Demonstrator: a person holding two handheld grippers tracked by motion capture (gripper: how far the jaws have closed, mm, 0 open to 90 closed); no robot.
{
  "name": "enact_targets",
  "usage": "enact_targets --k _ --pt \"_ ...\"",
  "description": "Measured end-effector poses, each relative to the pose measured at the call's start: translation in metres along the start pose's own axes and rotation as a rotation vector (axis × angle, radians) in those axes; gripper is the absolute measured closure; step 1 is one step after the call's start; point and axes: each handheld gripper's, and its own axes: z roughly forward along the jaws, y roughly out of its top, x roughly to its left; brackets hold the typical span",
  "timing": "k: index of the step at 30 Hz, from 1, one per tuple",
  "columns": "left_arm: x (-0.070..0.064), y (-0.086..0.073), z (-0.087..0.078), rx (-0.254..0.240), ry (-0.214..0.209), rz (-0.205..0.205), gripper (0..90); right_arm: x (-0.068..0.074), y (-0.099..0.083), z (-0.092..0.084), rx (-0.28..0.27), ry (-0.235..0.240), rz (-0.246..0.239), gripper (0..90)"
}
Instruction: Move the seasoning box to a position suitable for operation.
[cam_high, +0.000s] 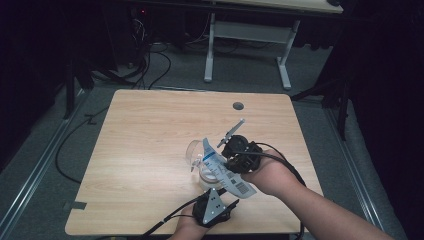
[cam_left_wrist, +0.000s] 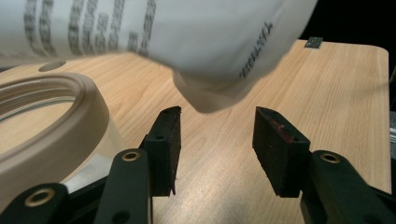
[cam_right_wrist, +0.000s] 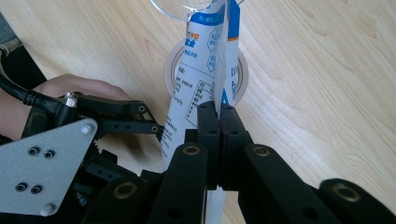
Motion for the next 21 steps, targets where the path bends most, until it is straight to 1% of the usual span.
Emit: enact_targets --k 5,7,8,10,13,15,16,18,21 --pt "0.003 0.0 -0.004 0.0 0.01 -0.001 52.5 0.0 0.0 -0.001 0.001 -0.002 0.006 90.0" --pt "0.004 0.0 -0.007 0.008 0.012 0.004 52.5 -0.001 -0.001 -0.001 -0.003 0.001 0.0 90.0" --pt "0.005 -0.001 -0.008 0.01 0.013 0.004 52.6 -0.001 -0.001 0.0 0.005 -0.003 0.001 90.0" --pt "0.006 -0.002 -0.012 0.008 0.011 -0.004 52.9 -0.001 -0.001 0.001 0.007 -0.003 0.0 90.0" --pt "0.008 -0.003 -0.017 0.005 0.012 -0.004 53.1 -0.001 -0.001 0.001 0.007 -0.003 0.0 90.0" --pt "0.011 -0.004 -0.022 0.008 0.016 -0.012 53.1 -0.001 -0.001 0.0 0.005 -0.001 0.0 90.0" --pt "0.011 -0.004 -0.022 0.008 0.016 -0.012 53.1 -0.001 -0.001 0.0 0.006 -0.001 -0.002 90.0" --pt "0.017 -0.006 -0.027 0.012 0.022 -0.025 53.1 0.0 0.0 0.0 0.008 -0.001 -0.004 90.0" --pt "0.02 -0.007 -0.029 0.009 0.03 -0.035 53.1 0.0 0.0 0.0 0.009 -0.003 -0.008 90.0"
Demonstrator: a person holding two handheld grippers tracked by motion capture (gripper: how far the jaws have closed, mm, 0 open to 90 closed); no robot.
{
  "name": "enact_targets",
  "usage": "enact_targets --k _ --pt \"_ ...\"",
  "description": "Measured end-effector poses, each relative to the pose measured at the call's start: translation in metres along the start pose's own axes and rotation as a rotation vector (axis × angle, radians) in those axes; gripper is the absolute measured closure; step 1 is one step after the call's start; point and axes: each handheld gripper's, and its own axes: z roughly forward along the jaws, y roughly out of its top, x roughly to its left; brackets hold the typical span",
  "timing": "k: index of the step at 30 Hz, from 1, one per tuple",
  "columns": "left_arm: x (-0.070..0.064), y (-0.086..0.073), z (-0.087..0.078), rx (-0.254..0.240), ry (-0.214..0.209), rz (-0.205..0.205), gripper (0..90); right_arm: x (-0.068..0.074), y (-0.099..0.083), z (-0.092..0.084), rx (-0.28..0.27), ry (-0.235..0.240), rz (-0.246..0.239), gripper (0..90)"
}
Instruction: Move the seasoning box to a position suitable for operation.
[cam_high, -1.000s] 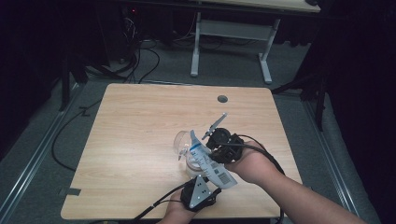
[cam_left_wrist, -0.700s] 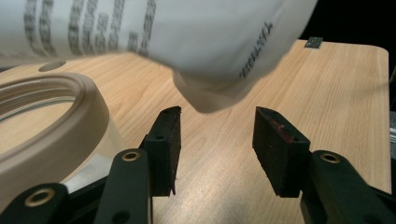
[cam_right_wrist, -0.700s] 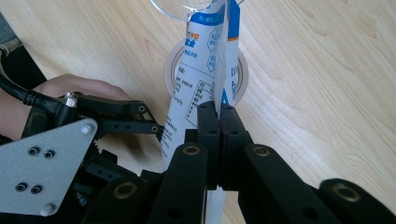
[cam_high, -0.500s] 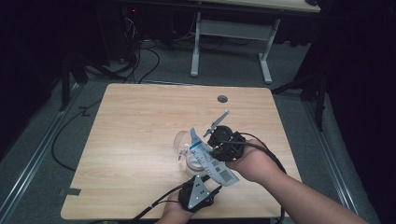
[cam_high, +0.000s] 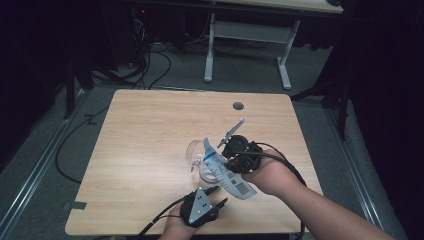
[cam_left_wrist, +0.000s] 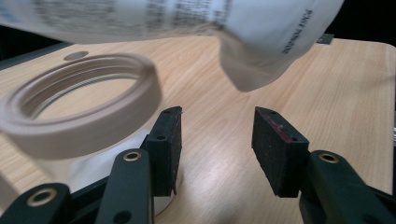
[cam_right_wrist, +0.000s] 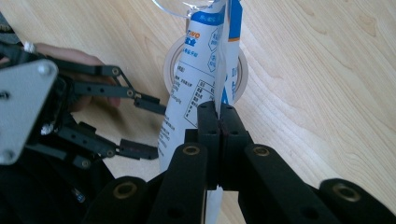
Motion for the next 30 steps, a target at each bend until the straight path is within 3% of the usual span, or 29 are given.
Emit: enact_targets --k 9,19,23,30 --pt "0.016 -0.007 -0.014 0.001 0.026 -0.02 53.1 -0.001 -0.002 0.0 0.002 -0.003 0.001 90.0" --pt "0.044 -0.016 -0.034 0.0 0.09 -0.055 53.3 -0.006 -0.006 -0.004 -0.009 -0.005 0.016 90.0" --pt "0.059 -0.02 -0.044 -0.003 0.129 -0.075 53.3 -0.009 -0.011 -0.004 -0.014 -0.01 0.033 90.0" --pt "0.071 -0.026 -0.053 0.009 0.147 -0.083 53.0 -0.018 -0.018 -0.005 -0.011 -0.033 0.069 90.0"
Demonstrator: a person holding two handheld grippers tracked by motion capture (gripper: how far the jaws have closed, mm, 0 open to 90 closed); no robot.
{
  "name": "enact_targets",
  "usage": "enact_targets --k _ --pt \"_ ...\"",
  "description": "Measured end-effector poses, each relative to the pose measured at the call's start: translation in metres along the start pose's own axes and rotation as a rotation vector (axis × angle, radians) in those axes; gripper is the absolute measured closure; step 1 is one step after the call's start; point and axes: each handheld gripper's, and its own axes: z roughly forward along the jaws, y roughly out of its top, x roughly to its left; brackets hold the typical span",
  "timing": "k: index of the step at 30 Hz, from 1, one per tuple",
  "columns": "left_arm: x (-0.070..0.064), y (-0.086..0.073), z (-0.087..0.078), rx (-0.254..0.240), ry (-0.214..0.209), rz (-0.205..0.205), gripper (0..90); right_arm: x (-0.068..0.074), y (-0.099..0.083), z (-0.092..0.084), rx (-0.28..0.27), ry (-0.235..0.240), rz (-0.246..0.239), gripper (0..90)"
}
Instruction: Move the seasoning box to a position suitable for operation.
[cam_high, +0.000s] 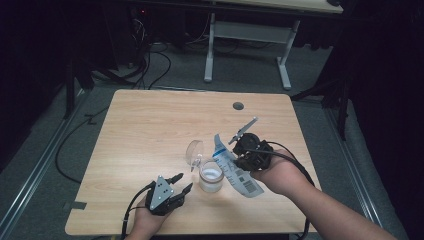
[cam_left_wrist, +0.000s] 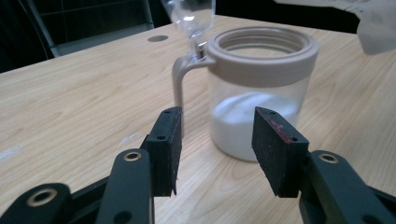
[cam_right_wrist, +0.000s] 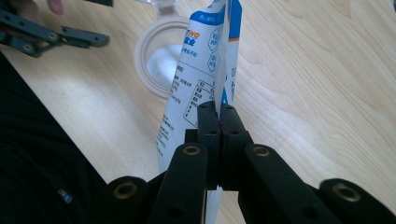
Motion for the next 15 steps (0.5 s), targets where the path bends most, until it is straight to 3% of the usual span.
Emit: enact_targets --k 15 --pt "0.01 -0.004 -0.003 -0.003 0.017 -0.03 52.8 -0.029 -0.022 0.014 0.015 -0.027 0.085 90.0"
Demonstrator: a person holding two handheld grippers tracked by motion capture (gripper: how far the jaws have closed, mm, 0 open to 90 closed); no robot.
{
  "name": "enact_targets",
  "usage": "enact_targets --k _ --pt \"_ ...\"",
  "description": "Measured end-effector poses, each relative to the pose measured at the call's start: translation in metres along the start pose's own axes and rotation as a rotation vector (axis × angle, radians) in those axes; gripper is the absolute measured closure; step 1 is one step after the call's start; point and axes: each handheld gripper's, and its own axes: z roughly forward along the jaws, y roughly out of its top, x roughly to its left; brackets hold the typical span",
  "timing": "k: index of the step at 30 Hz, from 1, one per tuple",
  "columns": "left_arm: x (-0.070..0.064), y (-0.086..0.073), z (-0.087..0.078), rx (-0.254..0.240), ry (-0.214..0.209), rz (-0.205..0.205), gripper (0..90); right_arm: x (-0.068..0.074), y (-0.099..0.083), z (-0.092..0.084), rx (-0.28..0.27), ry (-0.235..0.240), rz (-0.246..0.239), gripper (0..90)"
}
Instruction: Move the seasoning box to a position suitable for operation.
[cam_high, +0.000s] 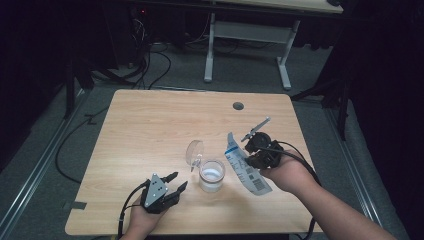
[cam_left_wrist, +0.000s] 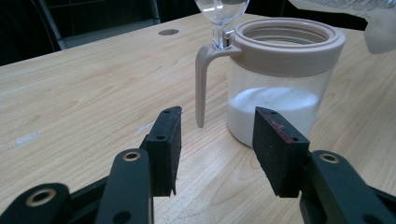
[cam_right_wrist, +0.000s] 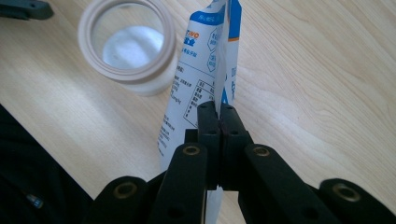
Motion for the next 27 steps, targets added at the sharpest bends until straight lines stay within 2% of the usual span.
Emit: enact_targets --k 4,7,8,9,14,27 --pt "0.0 0.0 0.0 -0.003 0.001 -0.003 52.8 -0.007 -0.005 0.004 0.007 -0.008 0.024 90.0" --pt "0.001 0.0 0.0 0.001 0.001 -0.004 52.8 -0.016 -0.009 0.008 0.01 -0.018 0.036 90.0" --pt "0.001 0.0 0.0 -0.001 0.001 -0.006 52.8 -0.023 -0.013 0.012 0.016 -0.028 0.051 90.0" --pt "0.001 0.0 0.0 -0.001 0.001 -0.006 52.8 -0.023 -0.013 0.012 0.016 -0.028 0.051 90.0" --pt "0.003 -0.001 -0.001 -0.01 0.005 -0.016 52.8 -0.04 -0.024 0.025 0.037 -0.043 0.099 90.0" --pt "0.003 0.0 -0.001 -0.013 0.005 -0.025 52.8 -0.064 -0.033 0.041 0.066 -0.058 0.165 90.0"
